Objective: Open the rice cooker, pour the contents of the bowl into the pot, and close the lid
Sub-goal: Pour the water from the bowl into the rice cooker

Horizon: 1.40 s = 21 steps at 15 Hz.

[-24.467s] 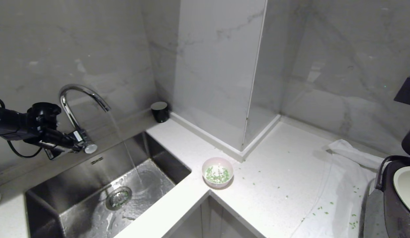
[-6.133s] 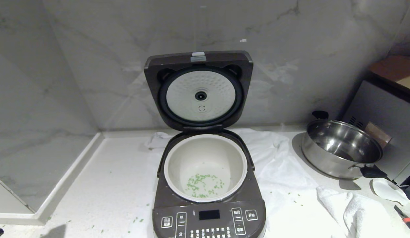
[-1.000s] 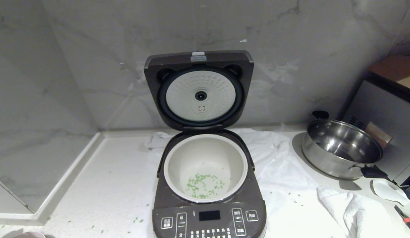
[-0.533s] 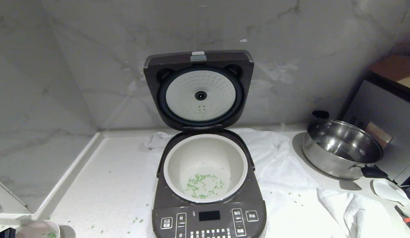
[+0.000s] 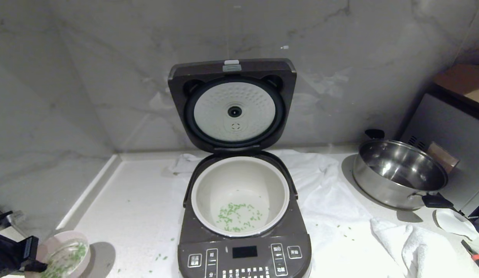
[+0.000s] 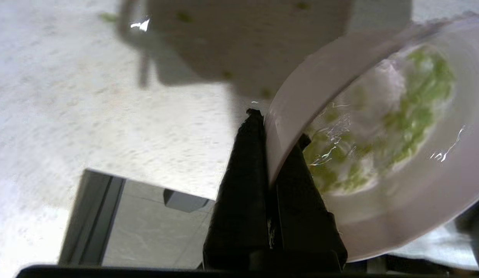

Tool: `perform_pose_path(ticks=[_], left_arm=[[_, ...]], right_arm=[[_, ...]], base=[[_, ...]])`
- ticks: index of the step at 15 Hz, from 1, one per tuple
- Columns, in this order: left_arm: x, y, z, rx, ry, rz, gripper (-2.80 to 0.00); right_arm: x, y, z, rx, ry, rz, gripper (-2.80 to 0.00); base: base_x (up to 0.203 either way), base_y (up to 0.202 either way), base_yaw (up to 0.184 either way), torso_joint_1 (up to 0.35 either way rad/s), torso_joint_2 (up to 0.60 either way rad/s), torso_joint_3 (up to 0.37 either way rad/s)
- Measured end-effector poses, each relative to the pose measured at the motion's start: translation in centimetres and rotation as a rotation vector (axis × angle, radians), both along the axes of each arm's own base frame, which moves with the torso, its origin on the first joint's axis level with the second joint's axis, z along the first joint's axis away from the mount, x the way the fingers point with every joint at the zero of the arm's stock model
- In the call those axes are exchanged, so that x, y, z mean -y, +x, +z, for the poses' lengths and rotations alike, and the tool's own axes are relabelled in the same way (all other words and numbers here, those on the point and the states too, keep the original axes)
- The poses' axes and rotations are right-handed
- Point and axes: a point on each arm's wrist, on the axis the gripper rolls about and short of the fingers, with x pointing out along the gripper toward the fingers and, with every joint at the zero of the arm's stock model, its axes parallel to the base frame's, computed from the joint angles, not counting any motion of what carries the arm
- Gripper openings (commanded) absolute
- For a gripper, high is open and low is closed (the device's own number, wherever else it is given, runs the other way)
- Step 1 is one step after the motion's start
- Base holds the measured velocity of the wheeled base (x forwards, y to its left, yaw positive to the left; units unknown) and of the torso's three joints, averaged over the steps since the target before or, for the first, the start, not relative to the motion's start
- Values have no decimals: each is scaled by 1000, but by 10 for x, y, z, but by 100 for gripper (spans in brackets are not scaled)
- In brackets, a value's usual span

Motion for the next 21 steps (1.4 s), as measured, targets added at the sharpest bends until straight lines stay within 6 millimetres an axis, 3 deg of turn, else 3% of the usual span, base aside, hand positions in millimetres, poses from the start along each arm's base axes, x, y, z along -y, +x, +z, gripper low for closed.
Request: perform_pose_path(ticks=[9, 21], left_arm=[[34, 55, 51, 102, -10, -74, -280], [62, 81, 86, 107, -40, -116, -280]], right_arm=[[0, 0, 0, 0, 0, 1, -280], [0, 0, 0, 0, 0, 0, -280]], base=[[0, 0, 0, 0, 0, 0], [0, 0, 0, 7, 0, -2]])
